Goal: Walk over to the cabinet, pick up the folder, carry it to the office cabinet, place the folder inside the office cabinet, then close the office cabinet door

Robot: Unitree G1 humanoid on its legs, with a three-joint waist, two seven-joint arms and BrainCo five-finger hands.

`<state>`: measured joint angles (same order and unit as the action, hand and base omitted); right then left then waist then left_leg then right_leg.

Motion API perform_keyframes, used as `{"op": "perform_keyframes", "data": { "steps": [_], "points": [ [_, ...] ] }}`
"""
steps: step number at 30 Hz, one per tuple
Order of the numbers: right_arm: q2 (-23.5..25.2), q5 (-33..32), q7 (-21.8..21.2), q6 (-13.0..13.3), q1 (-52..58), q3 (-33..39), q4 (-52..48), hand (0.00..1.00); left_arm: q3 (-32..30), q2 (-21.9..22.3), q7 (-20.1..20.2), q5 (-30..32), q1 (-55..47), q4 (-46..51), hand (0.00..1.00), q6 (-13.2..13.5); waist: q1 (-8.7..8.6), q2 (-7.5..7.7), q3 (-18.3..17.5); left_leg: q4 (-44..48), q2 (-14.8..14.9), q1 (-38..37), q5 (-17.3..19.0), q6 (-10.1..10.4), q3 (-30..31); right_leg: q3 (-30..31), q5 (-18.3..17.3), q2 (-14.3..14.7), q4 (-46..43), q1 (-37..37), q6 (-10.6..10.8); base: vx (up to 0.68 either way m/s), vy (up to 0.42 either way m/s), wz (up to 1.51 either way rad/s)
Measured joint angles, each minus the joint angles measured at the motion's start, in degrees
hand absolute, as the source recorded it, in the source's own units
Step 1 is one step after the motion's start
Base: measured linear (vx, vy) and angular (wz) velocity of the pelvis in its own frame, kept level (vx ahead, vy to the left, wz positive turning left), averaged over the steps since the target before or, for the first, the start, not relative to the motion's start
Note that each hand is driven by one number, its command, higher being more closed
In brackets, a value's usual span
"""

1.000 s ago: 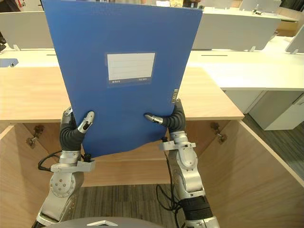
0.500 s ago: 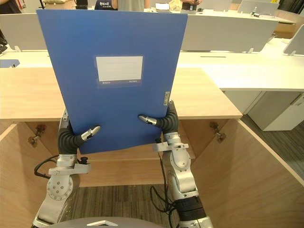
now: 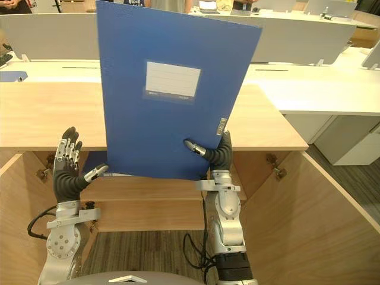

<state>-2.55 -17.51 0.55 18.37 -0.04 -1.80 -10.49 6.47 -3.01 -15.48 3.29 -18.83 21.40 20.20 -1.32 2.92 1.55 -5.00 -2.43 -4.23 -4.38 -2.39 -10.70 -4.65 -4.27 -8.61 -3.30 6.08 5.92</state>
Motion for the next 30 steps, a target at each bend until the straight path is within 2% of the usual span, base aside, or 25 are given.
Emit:
{"op": "perform_keyframes", "data": {
  "steps": [10, 13, 24, 30],
  "points": [
    [0.0, -0.1, -0.2, -0.1, 1.7, 2.1, -4.4, 1.0, -3.2, 1.6, 4.3, -0.3, -2.7, -11.5, 0.0, -3.1, 0.59, -0.24, 0.1, 0.0, 0.0, 0.4, -0.1, 0.1, 1.0, -0.9, -0.4, -0.1, -0.1, 0.1, 0.0, 0.0, -0.009, 0.05],
    [0.0, -0.2, -0.5, -0.1, 1.7, 2.8, -4.4, 1.0, -4.2, 1.9, 5.9, -0.9, -2.7, -17.8, 0.0, -4.3, 0.65, -0.35, 0.2, 0.0, 0.0, 0.4, -0.1, 0.1, 1.0, -1.0, -0.4, 0.0, -0.1, 0.1, 0.0, 0.0, 0.0, 0.0],
    [-0.3, 0.1, -1.3, -0.1, 3.6, 0.7, -4.7, 1.0, -6.9, 1.3, 7.4, 0.5, -2.1, -37.1, 0.0, -7.8, 0.66, -0.44, 0.3, 0.0, 0.1, 0.8, 0.1, 0.3, 0.9, -0.9, -0.5, 0.0, -0.1, -0.4, 0.0, 0.0, 0.0, 0.0],
    [-1.6, 6.8, -1.2, -0.1, 4.2, -3.6, -5.0, 1.0, -9.0, 0.8, 7.5, 0.4, -0.9, -45.8, 0.0, -9.2, 0.81, -0.45, 0.7, 0.0, 0.3, 2.8, 0.2, 0.4, -0.2, 0.0, -0.4, 0.0, -0.9, -3.3, -0.1, 0.0, 0.001, -0.09]
  ]
}}
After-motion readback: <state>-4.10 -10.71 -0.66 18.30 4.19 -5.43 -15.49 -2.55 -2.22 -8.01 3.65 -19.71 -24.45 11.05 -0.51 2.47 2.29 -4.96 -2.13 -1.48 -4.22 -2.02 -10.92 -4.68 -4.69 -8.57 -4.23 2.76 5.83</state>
